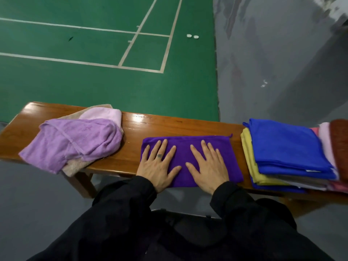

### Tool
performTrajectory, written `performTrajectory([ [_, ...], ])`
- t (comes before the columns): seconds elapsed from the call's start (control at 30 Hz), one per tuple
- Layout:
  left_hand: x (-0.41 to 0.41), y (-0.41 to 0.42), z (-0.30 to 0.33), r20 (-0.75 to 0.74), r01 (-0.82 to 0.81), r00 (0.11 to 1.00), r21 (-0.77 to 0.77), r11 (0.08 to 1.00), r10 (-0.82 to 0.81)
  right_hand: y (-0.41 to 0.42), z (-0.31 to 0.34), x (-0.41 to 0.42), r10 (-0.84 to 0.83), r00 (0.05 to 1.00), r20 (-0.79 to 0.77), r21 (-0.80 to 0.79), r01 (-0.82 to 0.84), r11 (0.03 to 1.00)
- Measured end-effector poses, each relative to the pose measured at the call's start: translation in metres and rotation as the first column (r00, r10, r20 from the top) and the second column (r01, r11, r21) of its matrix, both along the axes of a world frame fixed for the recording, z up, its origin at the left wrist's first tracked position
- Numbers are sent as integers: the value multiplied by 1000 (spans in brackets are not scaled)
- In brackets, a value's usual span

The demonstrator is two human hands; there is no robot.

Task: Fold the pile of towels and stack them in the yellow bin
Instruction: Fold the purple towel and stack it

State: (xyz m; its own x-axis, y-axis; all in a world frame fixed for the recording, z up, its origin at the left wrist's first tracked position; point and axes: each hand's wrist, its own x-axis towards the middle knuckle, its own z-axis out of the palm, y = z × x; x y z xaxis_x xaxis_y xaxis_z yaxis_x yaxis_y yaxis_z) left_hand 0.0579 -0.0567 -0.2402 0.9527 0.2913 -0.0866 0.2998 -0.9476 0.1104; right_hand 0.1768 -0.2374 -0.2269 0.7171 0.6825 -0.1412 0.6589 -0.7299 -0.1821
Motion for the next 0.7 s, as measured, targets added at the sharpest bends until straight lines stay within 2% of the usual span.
performTrajectory([
  [0.1,5,16,9,218,-109,968,-86,990,125,-2,14,24,-160,987,-4,245,156,957],
  [0.13,8,26,11,270,-174,943,-94,980,193,-3,20,37,-203,979,11,271,193,943],
  [0.23,11,53,20,157,-267,948,-72,961,276,-9,30,67,-183,982,53,150,173,973],
  [0.37,13,64,24,148,-194,966,-121,973,211,-13,35,80,-110,987,120,37,106,994],
  [0.57,7,63,27,280,-178,936,-149,973,215,-12,38,80,-140,980,141,112,125,986],
  [0.7,-1,64,30,292,-166,941,-45,985,171,-14,40,73,-213,971,108,269,177,947],
])
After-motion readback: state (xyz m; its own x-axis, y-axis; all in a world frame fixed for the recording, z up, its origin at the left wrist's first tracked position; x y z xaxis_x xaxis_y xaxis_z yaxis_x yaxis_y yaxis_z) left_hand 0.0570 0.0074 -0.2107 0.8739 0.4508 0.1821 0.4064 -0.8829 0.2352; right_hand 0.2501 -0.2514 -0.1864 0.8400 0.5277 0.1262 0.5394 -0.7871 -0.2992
